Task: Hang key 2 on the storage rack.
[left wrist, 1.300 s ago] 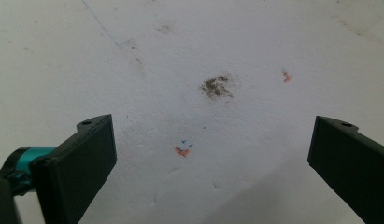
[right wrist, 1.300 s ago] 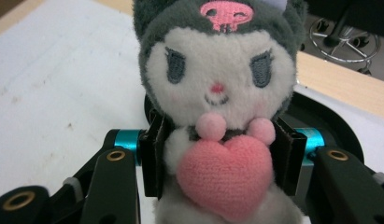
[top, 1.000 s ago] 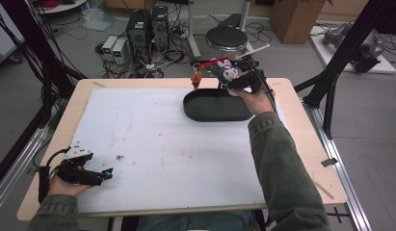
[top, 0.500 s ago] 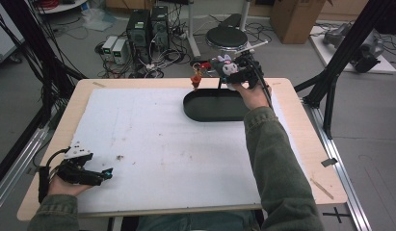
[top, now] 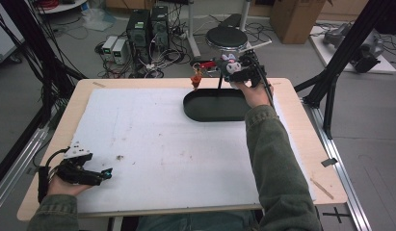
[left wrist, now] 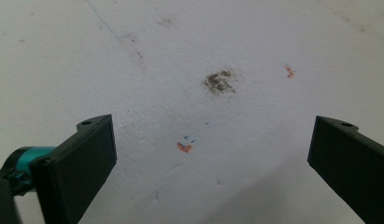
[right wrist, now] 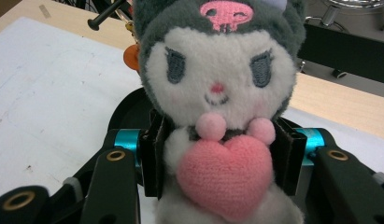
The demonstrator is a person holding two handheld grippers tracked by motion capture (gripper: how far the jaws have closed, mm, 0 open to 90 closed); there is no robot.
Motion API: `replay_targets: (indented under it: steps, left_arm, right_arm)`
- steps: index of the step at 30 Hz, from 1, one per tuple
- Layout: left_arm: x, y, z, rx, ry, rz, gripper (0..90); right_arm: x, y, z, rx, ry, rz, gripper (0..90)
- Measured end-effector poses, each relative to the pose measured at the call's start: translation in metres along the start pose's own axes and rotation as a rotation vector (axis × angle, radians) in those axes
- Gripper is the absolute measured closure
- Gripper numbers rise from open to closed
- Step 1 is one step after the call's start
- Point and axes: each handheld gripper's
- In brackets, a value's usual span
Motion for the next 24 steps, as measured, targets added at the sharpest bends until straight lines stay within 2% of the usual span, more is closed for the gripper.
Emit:
replay_targets:
  steps: [6, 7, 8, 10, 14, 16, 18, 20, 21, 24]
  left_arm:
    - [-0.001, -0.001, 0.0, -0.011, 0.001, 0.001, 1.7]
    - [-0.001, -0.001, 0.001, -0.016, 0.0, 0.003, 1.8]
    - [-0.001, -0.001, 0.001, -0.017, 0.0, 0.003, 1.7]
    - [-0.001, 0.0, 0.001, -0.02, -0.003, 0.006, 1.7]
    - [0.0, 0.0, 0.002, -0.013, -0.007, -0.001, 1.7]
    - [0.0, 0.0, 0.002, -0.014, -0.005, -0.003, 1.7]
    - [-0.001, -0.001, 0.002, -0.018, -0.005, -0.002, 1.7]
    - [-0.001, -0.001, 0.002, -0.013, -0.002, -0.004, 1.8]
    - [-0.001, -0.001, 0.001, -0.015, -0.002, 0.0, 1.8]
    - [-0.001, 0.0, 0.002, -0.011, -0.006, -0.004, 1.8]
  right_arm:
    - [0.0, -0.002, -0.004, 0.003, -0.001, 0.014, 48.6]
    - [0.001, -0.003, -0.005, 0.008, -0.003, 0.002, 45.8]
    - [0.001, -0.003, -0.006, 0.003, 0.004, 0.014, 41.0]
    - [0.003, -0.003, -0.007, 0.003, 0.014, 0.012, 27.8]
    - [0.007, -0.001, 0.0, -0.021, 0.024, 0.01, 19.2]
    - [0.009, 0.0, 0.003, -0.018, 0.02, 0.014, 11.0]
    - [0.01, 0.003, 0.006, -0.01, 0.026, 0.051, 9.6]
    - [0.012, 0.005, 0.006, -0.007, 0.025, 0.073, 0.5]
    - [0.013, 0.007, 0.006, -0.003, 0.038, 0.084, 0.6]
    - [0.014, 0.013, 0.006, -0.012, 0.024, 0.103, 0.5]
Point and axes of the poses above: each handheld gripper's, and its own axes: z roughly backward along the jaws, y roughly out of its underside, x roughly to its left, and after that the axes turned 12 degrees about x, right-handed
